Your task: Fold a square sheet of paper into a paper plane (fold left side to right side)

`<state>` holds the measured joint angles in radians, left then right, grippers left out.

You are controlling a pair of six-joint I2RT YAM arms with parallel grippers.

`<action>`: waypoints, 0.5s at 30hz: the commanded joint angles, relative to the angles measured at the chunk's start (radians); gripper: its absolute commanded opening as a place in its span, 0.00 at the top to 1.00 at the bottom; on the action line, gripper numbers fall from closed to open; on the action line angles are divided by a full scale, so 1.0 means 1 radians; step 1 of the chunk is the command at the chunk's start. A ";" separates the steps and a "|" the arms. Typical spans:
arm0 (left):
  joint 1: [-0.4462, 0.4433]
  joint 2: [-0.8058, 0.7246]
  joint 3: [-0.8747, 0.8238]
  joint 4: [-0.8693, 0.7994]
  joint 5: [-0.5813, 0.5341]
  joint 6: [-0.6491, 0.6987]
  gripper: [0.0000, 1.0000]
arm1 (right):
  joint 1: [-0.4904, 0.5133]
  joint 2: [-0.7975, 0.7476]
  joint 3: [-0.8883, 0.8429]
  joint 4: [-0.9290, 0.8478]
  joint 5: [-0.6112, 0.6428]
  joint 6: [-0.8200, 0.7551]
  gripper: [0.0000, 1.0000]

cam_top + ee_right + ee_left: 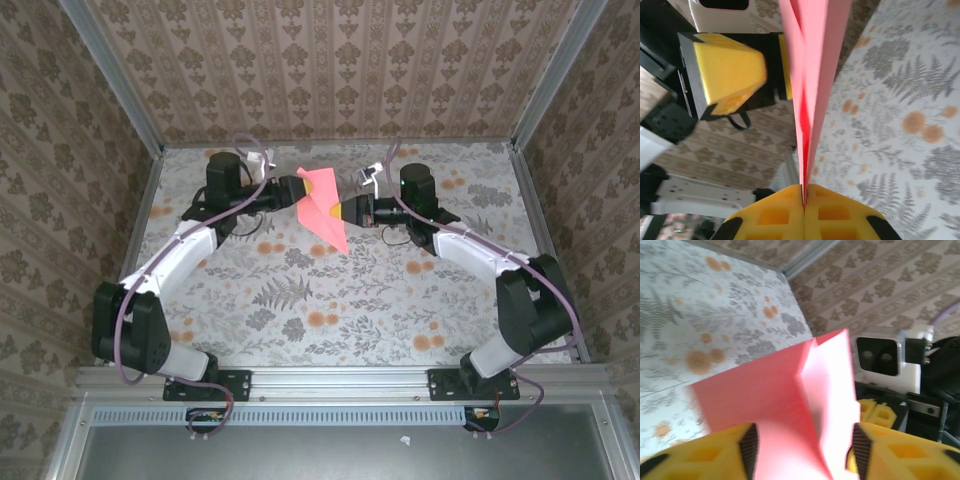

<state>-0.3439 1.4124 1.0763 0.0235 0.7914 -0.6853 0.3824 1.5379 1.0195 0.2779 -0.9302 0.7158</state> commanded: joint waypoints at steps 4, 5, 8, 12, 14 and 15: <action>0.056 -0.173 -0.035 -0.274 -0.252 0.170 0.29 | 0.049 -0.118 0.156 -0.689 0.472 -0.443 0.97; 0.060 -0.196 -0.045 -0.296 -0.296 0.180 0.28 | 0.074 -0.120 0.182 -0.768 0.592 -0.485 0.97; 0.065 -0.262 -0.082 -0.324 -0.396 0.181 0.27 | 0.165 -0.092 0.263 -0.956 0.941 -0.551 0.98; 0.068 -0.342 -0.135 -0.342 -0.511 0.170 0.25 | 0.280 0.007 0.365 -1.127 1.292 -0.590 0.99; 0.072 -0.382 -0.164 -0.351 -0.558 0.165 0.21 | 0.334 0.073 0.411 -1.183 1.432 -0.609 0.99; 0.075 -0.399 -0.173 -0.354 -0.574 0.163 0.19 | 0.357 0.105 0.430 -1.204 1.488 -0.614 0.99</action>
<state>-0.2802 1.0588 0.9306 -0.2840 0.3386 -0.5404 0.6949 1.5669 1.4010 -0.7197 0.2085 0.1761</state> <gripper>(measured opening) 0.800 0.048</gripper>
